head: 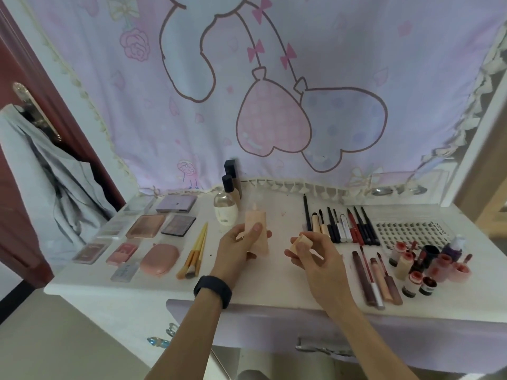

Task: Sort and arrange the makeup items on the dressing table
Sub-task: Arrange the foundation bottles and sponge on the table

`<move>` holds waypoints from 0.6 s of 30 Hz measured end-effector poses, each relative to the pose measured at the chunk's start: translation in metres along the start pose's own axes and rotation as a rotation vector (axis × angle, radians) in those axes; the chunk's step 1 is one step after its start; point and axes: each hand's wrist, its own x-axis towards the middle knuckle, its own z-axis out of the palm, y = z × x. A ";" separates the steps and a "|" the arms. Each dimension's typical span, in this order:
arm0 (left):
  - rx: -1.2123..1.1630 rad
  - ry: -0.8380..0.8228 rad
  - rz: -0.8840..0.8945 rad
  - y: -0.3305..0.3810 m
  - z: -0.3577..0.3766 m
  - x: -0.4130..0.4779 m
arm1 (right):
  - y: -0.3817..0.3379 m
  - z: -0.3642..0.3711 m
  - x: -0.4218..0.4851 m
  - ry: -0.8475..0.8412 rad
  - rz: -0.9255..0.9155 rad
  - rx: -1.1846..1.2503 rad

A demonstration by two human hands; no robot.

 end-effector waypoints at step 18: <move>0.583 0.106 -0.078 0.015 0.040 0.128 | 0.001 0.000 0.010 0.003 0.033 0.013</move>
